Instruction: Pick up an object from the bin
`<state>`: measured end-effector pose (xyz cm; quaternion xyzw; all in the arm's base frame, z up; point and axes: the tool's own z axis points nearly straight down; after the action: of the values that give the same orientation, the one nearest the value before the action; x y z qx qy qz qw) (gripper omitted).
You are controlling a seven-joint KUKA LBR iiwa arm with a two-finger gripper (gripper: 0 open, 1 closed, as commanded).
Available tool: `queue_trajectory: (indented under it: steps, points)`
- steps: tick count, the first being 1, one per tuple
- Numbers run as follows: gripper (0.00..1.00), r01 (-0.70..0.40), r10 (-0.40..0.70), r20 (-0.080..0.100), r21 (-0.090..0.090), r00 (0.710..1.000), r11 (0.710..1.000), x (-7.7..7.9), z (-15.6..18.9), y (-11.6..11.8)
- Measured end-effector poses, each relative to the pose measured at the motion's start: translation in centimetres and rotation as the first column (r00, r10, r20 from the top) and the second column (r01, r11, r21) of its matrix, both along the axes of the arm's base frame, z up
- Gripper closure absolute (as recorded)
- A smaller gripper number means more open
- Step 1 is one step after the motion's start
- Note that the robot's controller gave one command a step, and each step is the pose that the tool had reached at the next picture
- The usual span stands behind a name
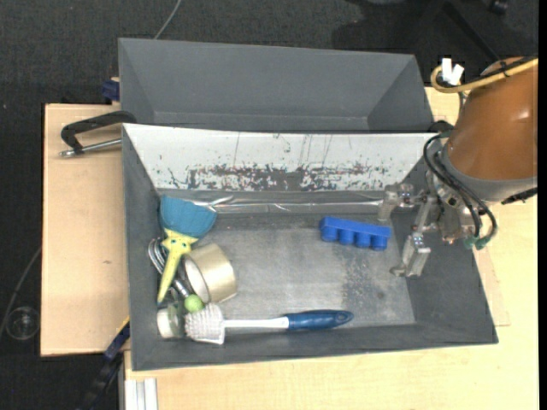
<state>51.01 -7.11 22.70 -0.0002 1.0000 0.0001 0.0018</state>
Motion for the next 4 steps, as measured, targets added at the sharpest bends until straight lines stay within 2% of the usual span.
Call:
queue_trajectory:
  steps: [1, 2, 3, 4]
  points:
    - [0.00, 0.070, -0.070, 0.003, 0.001, 0.998, 0.998, 3.6, -5.9, -0.3]
    - [0.00, -0.047, 0.047, 0.001, 0.000, 0.999, 0.999, 6.9, -7.4, 2.3]
    - [0.00, 0.143, -0.143, 0.005, 0.003, 0.990, 0.990, 7.1, -7.7, 2.1]
    - [0.00, 0.137, -0.137, 0.005, 0.002, 0.991, 0.991, 7.5, -12.9, 2.0]
